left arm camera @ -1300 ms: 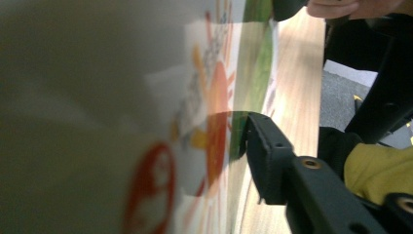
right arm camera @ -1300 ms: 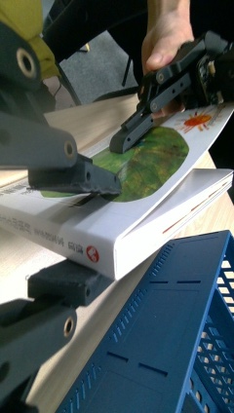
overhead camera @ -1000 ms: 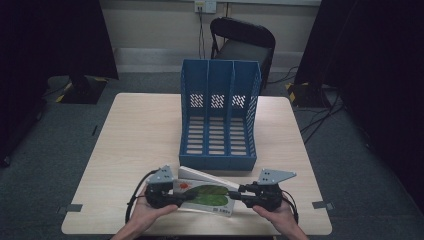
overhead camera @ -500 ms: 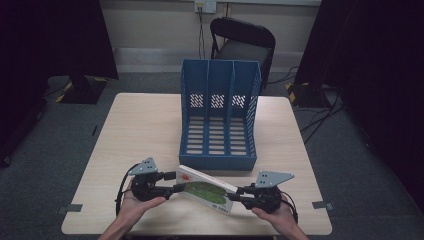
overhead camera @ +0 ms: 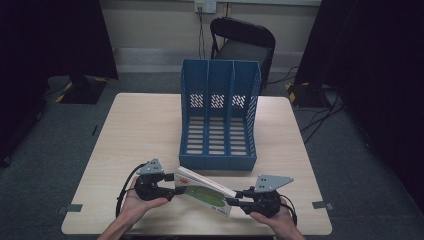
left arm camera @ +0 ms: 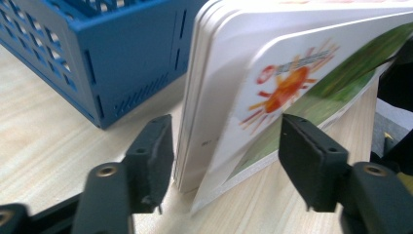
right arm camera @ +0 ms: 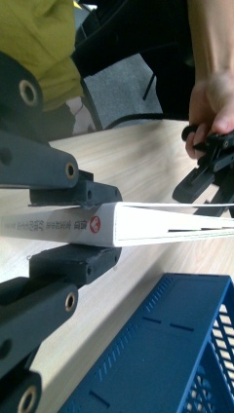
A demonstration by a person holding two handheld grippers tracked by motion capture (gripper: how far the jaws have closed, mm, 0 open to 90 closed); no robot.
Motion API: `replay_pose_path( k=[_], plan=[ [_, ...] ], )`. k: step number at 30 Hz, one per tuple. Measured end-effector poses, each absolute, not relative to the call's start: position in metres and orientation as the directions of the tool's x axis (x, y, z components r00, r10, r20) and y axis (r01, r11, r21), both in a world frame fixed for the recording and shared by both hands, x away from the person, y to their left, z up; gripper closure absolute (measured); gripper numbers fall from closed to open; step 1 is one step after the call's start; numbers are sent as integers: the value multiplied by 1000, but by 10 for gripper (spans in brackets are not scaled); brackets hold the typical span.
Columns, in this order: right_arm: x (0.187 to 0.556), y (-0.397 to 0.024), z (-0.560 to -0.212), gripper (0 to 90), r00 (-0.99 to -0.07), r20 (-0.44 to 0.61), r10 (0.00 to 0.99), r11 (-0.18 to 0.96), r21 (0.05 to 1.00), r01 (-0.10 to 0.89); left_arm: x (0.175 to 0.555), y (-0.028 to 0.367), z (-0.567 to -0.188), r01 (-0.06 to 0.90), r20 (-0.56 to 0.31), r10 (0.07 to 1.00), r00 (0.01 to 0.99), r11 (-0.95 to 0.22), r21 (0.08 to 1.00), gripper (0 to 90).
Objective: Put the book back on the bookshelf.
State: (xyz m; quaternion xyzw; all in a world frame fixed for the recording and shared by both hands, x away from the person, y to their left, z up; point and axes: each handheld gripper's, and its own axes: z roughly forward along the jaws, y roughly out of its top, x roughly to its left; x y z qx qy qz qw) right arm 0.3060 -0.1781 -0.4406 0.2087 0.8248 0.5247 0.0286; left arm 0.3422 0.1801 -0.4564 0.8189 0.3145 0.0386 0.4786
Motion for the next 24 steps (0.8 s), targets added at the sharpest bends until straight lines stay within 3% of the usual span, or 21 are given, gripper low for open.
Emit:
replay_pose_path(
  k=[6,15,24],
  plan=[
    [305,-174,-444,685,-917,194,349,370,870,325,347,173,-463,486,-242,541,806,-371,791,335],
    [310,-149,-455,589,-914,194,357,428,835,345,345,168,-464,468,-202,547,812,-406,785,395],
    [317,-127,-460,586,-917,161,365,461,824,329,344,167,-464,472,-201,555,807,-402,785,410]
  ],
)
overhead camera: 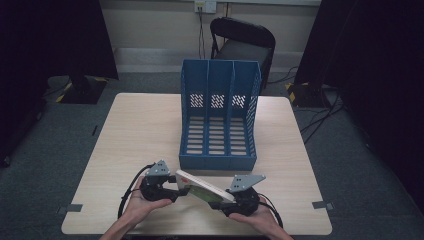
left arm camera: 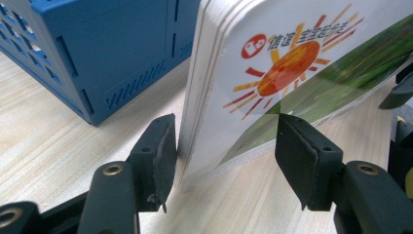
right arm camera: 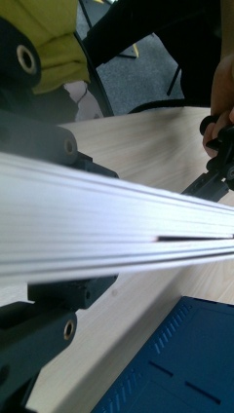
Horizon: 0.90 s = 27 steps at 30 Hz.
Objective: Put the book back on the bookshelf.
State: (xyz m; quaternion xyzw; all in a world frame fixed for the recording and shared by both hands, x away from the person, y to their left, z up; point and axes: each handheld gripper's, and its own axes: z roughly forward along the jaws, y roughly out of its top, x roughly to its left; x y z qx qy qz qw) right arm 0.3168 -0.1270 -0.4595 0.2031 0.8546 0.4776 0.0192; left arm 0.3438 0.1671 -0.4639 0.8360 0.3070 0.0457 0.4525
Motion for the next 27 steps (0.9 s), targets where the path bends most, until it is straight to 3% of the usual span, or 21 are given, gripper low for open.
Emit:
replay_pose_path(
  k=[6,9,12,21,27],
  plan=[
    [318,-121,-464,621,-916,142,376,459,830,317,344,167,-464,470,-196,559,806,-403,785,420],
    [317,-121,-466,738,-907,116,405,457,833,311,345,168,-464,469,-195,557,807,-405,785,431],
    [320,-122,-466,760,-903,119,413,455,832,318,346,169,-464,476,-201,563,801,-397,784,447],
    [321,-121,-465,764,-896,106,430,460,829,319,348,174,-463,492,-205,586,784,-386,780,454],
    [322,-122,-464,764,-894,125,430,455,826,334,350,184,-462,502,-174,628,759,-393,771,412]
  ],
)
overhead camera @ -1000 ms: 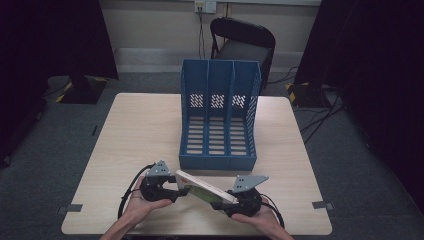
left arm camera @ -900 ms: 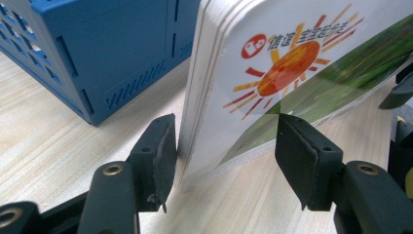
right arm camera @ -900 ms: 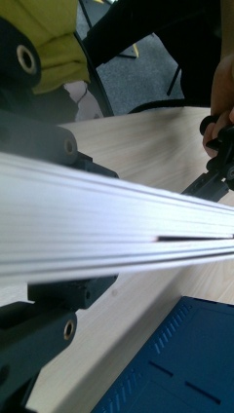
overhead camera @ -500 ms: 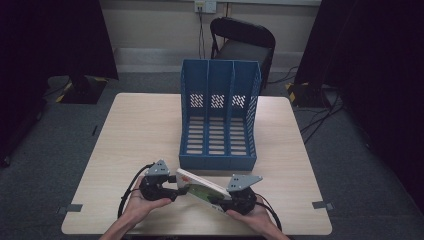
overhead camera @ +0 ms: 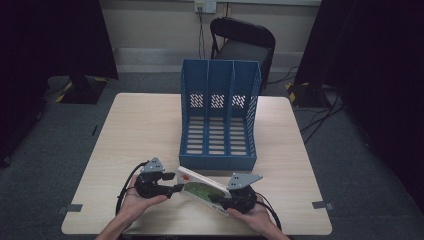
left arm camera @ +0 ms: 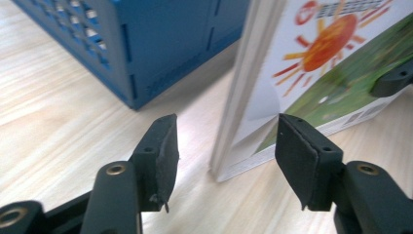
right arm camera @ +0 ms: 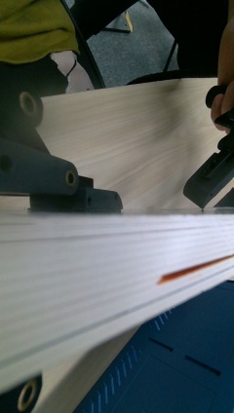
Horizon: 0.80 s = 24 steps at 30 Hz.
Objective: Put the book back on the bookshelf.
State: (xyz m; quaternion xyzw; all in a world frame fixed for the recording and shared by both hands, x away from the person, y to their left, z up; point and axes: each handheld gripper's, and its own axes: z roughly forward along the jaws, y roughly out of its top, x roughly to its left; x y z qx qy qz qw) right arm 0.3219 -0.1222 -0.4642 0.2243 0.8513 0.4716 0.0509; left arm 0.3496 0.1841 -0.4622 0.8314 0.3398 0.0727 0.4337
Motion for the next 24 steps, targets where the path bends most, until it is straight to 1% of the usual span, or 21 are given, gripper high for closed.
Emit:
replay_pose_path(
  k=[1,2,3,4,6,10,11,12,16,17,18,19,20,21,22,23,24],
  plan=[
    [322,-123,-464,764,-894,130,429,453,825,338,350,185,-462,505,-174,634,754,-390,770,401],
    [322,-123,-463,764,-892,142,430,448,824,347,350,186,-462,520,-176,652,737,-382,764,357],
    [322,-123,-463,764,-892,142,430,448,824,347,350,186,-462,520,-176,652,737,-382,764,333],
    [322,-123,-463,764,-891,146,430,447,823,351,351,187,-463,532,-168,671,722,-385,754,333],
    [321,-123,-461,765,-892,134,433,454,822,344,352,188,-465,566,-195,682,705,-375,734,288],
    [320,-123,-459,765,-891,131,435,454,822,342,353,193,-465,584,-197,703,683,-365,725,264],
    [320,-124,-459,766,-891,132,434,455,822,343,355,195,-465,595,-202,714,670,-354,722,239],
    [319,-125,-458,765,-890,131,436,453,823,343,356,197,-465,602,-204,722,661,-347,719,191],
    [319,-126,-456,766,-889,133,437,449,825,344,363,205,-470,627,-178,763,622,-348,697,179],
    [318,-127,-456,766,-891,132,434,451,825,342,366,208,-471,635,-169,774,610,-350,689,163],
    [317,-128,-455,766,-890,134,436,449,824,345,370,213,-473,661,-179,793,582,-333,673,163],
    [317,-128,-455,766,-890,134,436,449,824,345,370,213,-473,661,-179,793,582,-333,673,162],
    [317,-129,-454,766,-889,136,437,445,826,345,372,217,-474,664,-164,805,570,-334,670,162],
    [316,-130,-453,766,-887,138,441,436,831,346,375,223,-477,694,-157,829,538,-330,640,160],
    [316,-131,-452,766,-885,139,445,432,832,348,375,223,-477,694,-157,829,538,-330,640,160],
    [316,-131,-452,766,-885,139,445,432,832,348,377,225,-479,704,-141,844,517,-326,631,160],
    [316,-132,-450,766,-884,147,443,423,836,351,379,227,-485,697,-57,861,505,-368,616,163]
  ],
)
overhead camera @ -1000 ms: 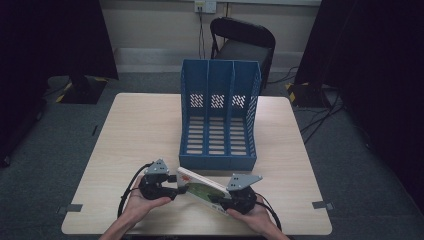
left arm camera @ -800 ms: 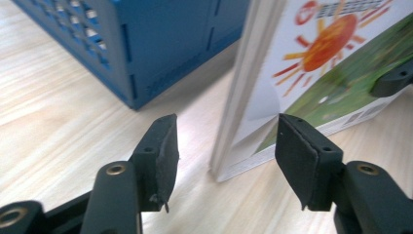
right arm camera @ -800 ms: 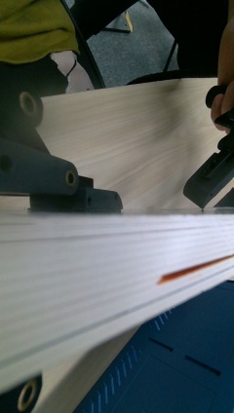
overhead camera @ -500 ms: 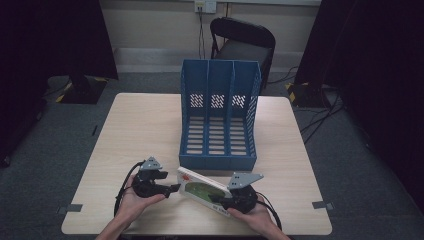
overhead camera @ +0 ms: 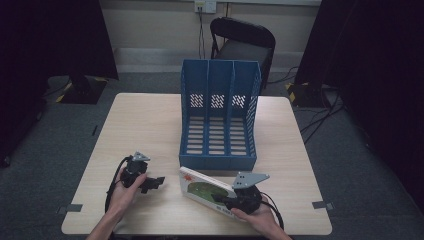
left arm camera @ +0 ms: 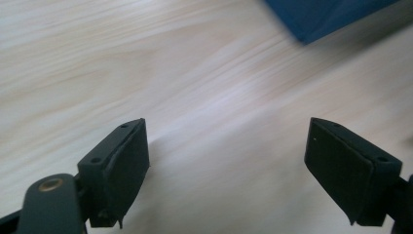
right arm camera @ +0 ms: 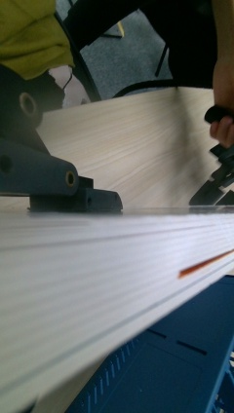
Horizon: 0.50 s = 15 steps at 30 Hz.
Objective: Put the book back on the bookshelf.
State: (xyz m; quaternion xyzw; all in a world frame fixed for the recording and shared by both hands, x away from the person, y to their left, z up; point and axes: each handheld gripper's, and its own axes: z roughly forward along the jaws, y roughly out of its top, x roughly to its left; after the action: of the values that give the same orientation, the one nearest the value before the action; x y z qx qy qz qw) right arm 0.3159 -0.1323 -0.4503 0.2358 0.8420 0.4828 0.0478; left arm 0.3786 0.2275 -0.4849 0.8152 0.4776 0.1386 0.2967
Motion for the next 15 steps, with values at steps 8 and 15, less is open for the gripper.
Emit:
replay_pose_path(
  k=[8,15],
  plan=[
    [314,-136,-447,767,-885,149,442,409,845,346,383,234,-494,682,-10,884,467,-353,641,139],
    [313,-138,-442,767,-882,150,448,410,841,352,384,238,-505,651,-10,896,445,-315,691,0]
  ],
)
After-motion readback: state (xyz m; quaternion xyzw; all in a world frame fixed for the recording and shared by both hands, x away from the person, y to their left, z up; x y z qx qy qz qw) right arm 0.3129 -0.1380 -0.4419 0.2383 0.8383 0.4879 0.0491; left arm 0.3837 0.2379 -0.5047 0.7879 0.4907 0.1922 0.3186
